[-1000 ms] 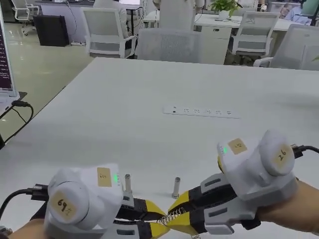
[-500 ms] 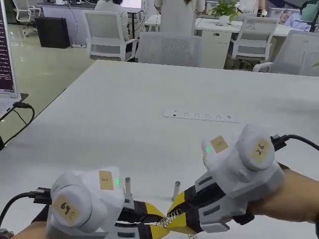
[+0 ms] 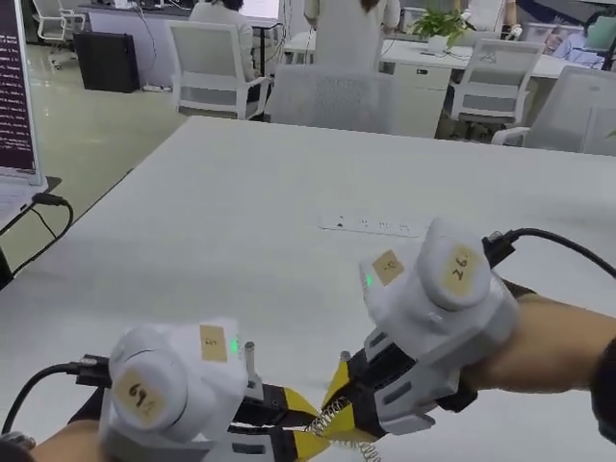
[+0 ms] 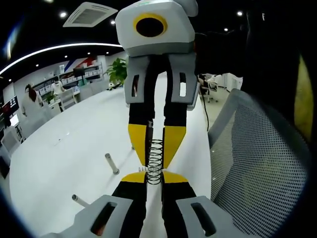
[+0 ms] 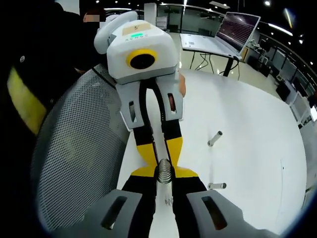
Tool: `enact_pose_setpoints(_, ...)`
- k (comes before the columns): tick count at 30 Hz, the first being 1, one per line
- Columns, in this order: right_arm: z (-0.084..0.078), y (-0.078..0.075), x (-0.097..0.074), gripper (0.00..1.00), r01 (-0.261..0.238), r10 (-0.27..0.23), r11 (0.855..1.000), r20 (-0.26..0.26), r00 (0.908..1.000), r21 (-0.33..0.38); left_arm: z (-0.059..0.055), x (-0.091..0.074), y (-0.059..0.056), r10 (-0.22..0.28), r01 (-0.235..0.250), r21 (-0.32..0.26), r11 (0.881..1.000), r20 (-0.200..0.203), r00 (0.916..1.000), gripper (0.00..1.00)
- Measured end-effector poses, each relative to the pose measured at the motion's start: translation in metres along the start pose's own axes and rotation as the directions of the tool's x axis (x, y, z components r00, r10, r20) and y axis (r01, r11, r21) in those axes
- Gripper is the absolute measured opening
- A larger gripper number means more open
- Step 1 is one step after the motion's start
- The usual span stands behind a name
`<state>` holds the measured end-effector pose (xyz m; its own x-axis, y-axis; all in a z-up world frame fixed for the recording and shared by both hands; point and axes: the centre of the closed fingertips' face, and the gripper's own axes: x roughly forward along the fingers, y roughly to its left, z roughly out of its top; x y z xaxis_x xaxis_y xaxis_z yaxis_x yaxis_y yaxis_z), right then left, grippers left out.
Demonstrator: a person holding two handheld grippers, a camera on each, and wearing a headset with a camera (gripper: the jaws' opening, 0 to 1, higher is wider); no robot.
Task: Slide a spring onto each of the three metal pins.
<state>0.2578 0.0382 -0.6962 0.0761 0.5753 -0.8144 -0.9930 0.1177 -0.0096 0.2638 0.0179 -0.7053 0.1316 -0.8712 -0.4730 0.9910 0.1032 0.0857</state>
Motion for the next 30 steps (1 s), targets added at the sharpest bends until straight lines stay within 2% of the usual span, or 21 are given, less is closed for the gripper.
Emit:
enact_pose_setpoints(6,-0.001,0.000,0.002,0.08,-0.033,0.032,0.999,-0.043,0.9986,-0.016,-0.002,0.000,0.000,-0.012,0.012,-0.038,0.999,0.002,0.9999,0.03)
enact_pose_setpoints(11,0.001,-0.001,0.001,0.08,-0.039,0.038,0.999,-0.055,0.9978,-0.022,-0.003,-0.001,0.003,-0.001,0.001,-0.050,0.999,-0.002,1.0000,0.05)
enact_pose_setpoints(23,0.001,-0.008,-0.004,0.08,-0.018,0.018,1.000,-0.054,0.9984,-0.014,-0.007,-0.005,0.009,0.020,-0.020,-0.102,0.995,0.005,0.9998,0.16)
enact_pose_setpoints(30,-0.004,-0.018,-0.014,0.08,0.003,-0.003,1.000,-0.063,0.9980,0.000,-0.008,-0.007,0.010,0.027,-0.026,-0.123,0.992,0.011,0.9996,0.19)
